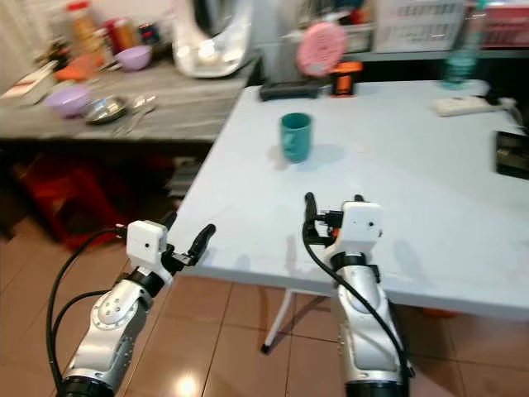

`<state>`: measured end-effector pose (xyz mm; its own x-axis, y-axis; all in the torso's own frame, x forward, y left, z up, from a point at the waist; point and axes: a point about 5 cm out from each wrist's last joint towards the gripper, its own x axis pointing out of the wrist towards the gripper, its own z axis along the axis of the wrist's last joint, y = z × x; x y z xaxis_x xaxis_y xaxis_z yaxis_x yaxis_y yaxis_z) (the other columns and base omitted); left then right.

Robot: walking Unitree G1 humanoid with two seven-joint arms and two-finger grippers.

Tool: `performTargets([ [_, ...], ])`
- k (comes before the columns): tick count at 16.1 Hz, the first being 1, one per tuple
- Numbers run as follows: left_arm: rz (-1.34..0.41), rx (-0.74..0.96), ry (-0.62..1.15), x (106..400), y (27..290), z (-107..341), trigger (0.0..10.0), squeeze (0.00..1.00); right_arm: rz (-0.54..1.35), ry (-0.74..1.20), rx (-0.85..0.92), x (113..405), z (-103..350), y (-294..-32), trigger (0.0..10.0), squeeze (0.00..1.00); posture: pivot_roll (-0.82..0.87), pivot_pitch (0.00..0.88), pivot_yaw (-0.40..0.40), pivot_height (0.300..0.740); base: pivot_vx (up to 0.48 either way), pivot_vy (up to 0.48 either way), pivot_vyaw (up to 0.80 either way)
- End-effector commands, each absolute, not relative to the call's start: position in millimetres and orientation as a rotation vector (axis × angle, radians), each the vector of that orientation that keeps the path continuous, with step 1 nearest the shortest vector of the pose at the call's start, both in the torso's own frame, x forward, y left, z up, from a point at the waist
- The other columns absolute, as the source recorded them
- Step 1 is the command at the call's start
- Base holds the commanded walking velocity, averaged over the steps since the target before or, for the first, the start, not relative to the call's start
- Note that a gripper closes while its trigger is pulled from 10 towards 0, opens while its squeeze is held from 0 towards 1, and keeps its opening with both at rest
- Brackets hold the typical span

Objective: Setting the table

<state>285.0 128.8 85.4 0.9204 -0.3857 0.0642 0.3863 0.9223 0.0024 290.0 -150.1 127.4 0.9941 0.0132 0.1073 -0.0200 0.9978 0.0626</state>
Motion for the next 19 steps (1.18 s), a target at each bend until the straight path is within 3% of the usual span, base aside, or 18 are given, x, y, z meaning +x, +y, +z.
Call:
performTargets([
  [1,-0.417,-0.008,-0.078,283.6,130.2,87.7,10.0,0.0,0.035,-0.116,0.063,291.0,131.0,-145.6,10.0,0.0,-0.06,0.0,0.114,0.74,0.326,0.0,0.0],
  [12,-0.453,-0.025,-0.074,281.7,126.0,88.6,10.0,0.0,0.029,-0.111,0.059,289.7,128.6,-143.4,10.0,0.0,-0.05,0.008,0.129,0.74,0.347,0.0,0.0],
  [19,-0.608,-0.057,-0.03,267.0,119.5,78.3,10.0,0.0,0.006,-0.095,0.057,290.2,126.1,-142.3,10.0,0.0,-0.05,0.022,0.124,0.74,0.0,0.0,0.0],
])
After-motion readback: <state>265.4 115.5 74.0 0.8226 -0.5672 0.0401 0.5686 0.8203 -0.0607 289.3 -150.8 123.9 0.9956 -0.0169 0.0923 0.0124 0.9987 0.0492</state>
